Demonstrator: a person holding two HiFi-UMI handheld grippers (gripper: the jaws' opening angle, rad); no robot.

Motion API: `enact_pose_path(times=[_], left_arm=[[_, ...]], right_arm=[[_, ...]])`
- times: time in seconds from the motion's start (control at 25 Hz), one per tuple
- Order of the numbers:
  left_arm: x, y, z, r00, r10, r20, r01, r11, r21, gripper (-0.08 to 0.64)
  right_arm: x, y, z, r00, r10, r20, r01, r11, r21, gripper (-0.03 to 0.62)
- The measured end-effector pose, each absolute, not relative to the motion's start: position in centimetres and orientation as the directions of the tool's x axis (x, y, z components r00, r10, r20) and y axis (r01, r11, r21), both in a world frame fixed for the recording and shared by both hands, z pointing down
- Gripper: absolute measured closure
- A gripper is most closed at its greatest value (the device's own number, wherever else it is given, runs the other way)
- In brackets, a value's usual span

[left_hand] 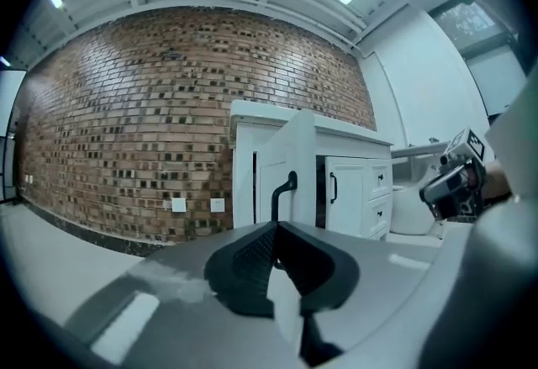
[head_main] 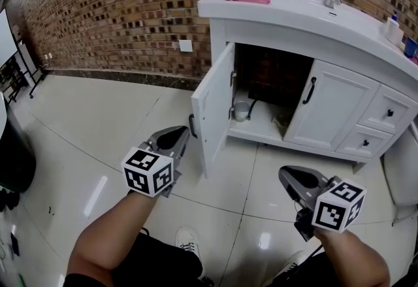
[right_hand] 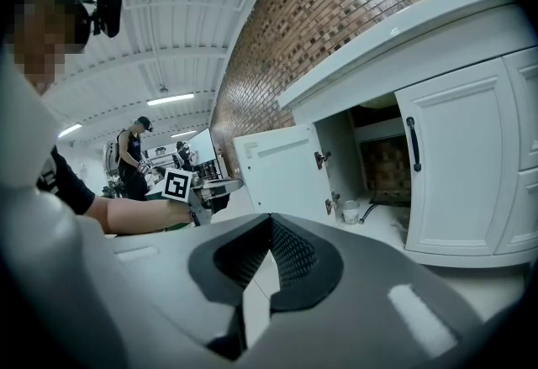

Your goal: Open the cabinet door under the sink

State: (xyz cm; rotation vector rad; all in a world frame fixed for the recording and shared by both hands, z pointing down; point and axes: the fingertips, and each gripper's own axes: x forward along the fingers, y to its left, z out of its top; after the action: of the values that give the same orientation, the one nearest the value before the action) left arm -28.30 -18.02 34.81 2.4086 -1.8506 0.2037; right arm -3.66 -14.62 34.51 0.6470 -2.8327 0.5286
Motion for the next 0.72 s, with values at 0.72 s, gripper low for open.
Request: enact_pose_path(times=[0.72], left_arm=[[-18.7, -15.9, 30.9, 0.468, -0.876, 0.116, -0.883, -0.47, 0.01, 0.554]], right_arm=[[0.4, -16.4, 32.5, -0.838, -0.506, 0.204, -0.545, 0.791, -0.277, 0.588]])
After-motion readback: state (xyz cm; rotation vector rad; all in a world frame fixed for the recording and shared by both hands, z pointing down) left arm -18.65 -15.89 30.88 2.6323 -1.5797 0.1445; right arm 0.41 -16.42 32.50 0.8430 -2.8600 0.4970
